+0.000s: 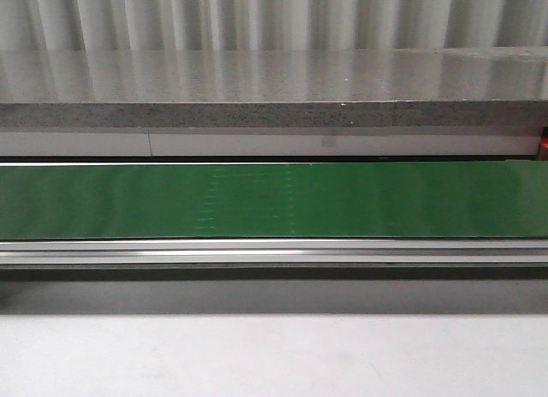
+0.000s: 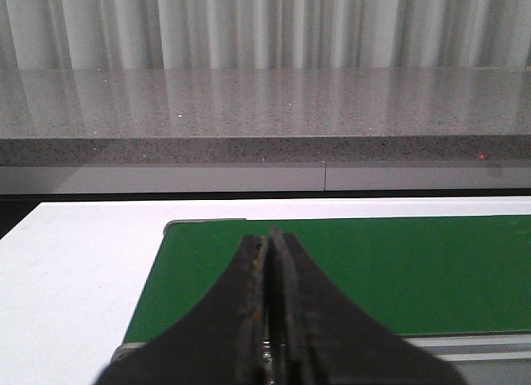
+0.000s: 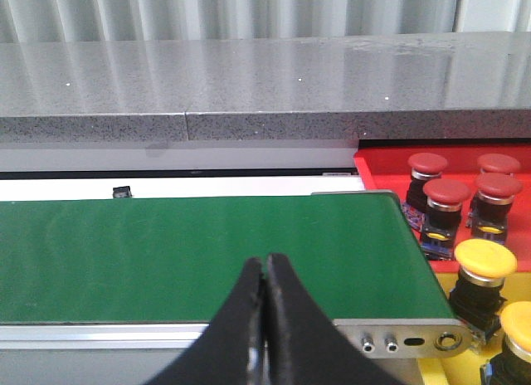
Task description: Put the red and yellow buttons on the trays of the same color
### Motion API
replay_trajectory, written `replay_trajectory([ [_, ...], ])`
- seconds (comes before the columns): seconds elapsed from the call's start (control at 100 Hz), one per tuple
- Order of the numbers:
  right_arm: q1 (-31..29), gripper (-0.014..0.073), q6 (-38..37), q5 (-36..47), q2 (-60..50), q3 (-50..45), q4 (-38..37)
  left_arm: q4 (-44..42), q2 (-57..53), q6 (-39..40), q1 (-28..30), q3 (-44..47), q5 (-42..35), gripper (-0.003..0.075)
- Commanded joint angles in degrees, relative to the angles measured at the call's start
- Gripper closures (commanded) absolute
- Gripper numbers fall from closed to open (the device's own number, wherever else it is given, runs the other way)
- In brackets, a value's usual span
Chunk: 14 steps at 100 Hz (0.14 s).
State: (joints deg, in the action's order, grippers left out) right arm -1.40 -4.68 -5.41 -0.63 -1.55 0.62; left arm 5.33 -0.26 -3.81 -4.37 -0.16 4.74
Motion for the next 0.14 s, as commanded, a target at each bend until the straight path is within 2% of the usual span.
replay_trajectory([
  [0.0, -0.23, 0.0659, -0.12, 4.64, -0.79, -0.08, -0.62, 0.51, -1.02, 0.54, 0.08, 2.74, -4.74, 0.0740],
  [0.13, -0.23, 0.0659, -0.12, 4.64, -0.79, -0.08, -0.62, 0.51, -1.02, 0.54, 0.08, 2.74, -4.74, 0.0740],
])
